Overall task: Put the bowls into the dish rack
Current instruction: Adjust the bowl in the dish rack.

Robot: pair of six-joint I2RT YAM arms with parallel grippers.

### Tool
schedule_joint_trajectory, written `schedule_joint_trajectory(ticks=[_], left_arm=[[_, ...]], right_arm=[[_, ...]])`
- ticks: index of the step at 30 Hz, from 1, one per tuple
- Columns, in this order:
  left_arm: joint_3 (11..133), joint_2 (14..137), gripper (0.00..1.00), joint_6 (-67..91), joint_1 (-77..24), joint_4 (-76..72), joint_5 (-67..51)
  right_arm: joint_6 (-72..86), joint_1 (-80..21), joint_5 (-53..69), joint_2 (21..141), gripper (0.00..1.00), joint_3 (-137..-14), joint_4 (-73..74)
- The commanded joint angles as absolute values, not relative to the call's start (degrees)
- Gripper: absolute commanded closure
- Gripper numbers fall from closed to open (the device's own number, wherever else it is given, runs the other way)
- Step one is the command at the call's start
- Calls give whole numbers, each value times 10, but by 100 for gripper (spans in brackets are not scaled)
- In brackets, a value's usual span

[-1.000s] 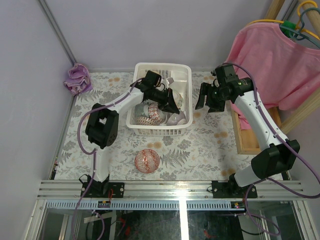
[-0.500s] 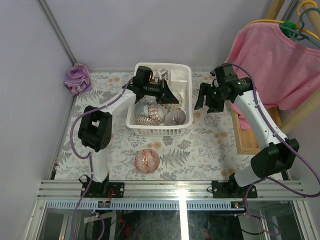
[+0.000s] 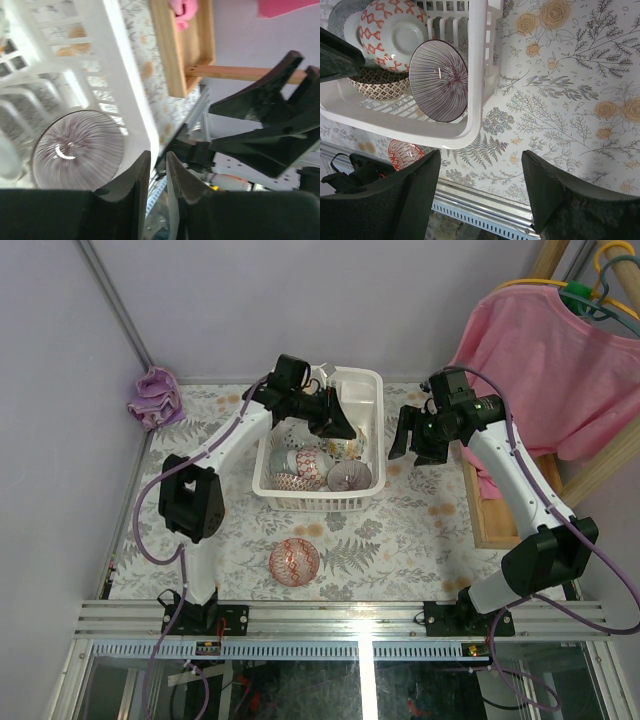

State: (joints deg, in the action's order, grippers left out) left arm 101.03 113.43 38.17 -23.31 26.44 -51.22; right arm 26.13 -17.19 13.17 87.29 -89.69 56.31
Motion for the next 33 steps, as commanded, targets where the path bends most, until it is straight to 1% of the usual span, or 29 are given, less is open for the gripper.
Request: schedule_joint_trajectory(ticks=[1,6,8,13,19,24,33], left_arm=[[1085,1147,77,291,-246,520,-403],[1109,1139,68,263,-286,581,-335],[1112,1141,67,261,-301,588,-327],[1157,1163,57,290,-339,614,-313],[1233,1206,54,271,-383,691,-275],[1239,1219,52,248,-387,713,-226],[1233,1237,51,247,-400,701,-204]], right_arm=[[266,-169,150,874,26,-901,567],[267,-169,151,871,24,-898,568],[267,-168,151,868,23,-898,569],[267,-169,150,858,22,-899,577],[264,-165,148,847,21,-895,581],[263,-162,154,841,20,-887,577],[260,-156,157,827,20,-875,576]])
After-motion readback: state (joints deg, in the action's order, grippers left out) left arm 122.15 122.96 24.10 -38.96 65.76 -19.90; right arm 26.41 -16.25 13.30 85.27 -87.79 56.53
